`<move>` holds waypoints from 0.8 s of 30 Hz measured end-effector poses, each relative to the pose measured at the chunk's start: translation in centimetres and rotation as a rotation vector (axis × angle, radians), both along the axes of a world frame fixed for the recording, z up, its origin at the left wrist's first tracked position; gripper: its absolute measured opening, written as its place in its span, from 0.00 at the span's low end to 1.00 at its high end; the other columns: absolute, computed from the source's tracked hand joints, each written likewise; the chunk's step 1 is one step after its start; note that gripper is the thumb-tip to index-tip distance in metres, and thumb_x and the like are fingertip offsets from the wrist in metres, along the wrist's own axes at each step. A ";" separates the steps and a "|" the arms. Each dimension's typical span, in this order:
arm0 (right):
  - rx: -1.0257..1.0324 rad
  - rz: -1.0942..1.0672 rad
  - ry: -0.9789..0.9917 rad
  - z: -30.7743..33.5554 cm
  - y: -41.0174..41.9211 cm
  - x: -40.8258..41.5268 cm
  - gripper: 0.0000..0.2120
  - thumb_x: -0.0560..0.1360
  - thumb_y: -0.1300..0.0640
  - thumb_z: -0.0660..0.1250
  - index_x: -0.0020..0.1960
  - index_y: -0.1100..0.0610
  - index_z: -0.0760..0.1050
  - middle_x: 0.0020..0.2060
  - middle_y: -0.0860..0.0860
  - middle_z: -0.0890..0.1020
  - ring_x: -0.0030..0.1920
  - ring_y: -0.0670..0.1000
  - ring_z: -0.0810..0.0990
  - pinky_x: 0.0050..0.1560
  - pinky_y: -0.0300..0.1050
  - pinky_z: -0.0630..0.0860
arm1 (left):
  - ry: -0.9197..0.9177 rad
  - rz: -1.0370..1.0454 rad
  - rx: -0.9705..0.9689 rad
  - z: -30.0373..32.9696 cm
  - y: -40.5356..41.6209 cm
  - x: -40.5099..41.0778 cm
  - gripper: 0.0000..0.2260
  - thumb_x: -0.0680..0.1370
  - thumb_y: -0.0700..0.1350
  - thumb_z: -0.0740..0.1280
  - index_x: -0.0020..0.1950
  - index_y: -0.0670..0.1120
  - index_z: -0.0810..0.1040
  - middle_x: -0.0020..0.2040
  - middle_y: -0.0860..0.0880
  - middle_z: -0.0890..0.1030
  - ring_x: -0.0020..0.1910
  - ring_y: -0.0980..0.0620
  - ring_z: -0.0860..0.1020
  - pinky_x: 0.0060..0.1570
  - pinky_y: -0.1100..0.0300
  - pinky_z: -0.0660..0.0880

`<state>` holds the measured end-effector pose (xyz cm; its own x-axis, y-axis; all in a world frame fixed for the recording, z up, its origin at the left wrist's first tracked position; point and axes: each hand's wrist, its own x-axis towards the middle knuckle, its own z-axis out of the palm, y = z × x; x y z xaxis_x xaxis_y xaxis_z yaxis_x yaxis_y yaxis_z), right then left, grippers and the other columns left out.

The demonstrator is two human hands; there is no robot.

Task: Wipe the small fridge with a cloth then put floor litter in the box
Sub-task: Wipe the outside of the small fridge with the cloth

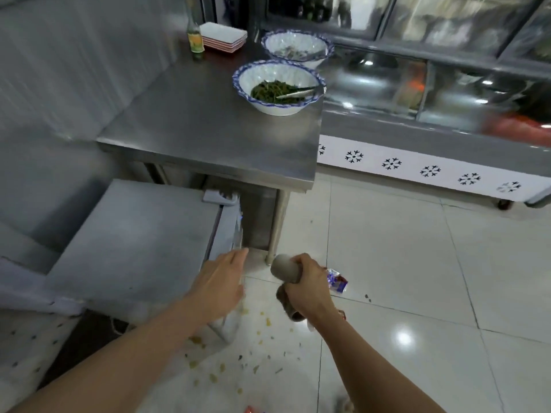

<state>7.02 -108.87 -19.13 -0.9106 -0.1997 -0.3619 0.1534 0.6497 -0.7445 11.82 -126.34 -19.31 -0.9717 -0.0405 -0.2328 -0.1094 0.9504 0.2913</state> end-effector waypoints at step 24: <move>-0.190 0.756 0.141 -5.4 0.1 -10.4 0.17 0.68 0.68 0.68 0.55 0.57 0.72 0.48 0.50 0.76 0.48 0.49 0.76 0.45 0.30 0.73 | 0.125 1.037 -0.080 -3.3 12.2 4.6 0.31 0.67 0.40 0.75 0.67 0.40 0.68 0.60 0.40 0.76 0.58 0.41 0.76 0.56 0.50 0.73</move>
<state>-3.36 -108.81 -24.52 -0.5381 -0.8293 -0.1508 -0.3832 0.4000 -0.8326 16.46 -114.12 -22.65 -0.4690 -0.8783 -0.0932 -0.8550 0.4250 0.2974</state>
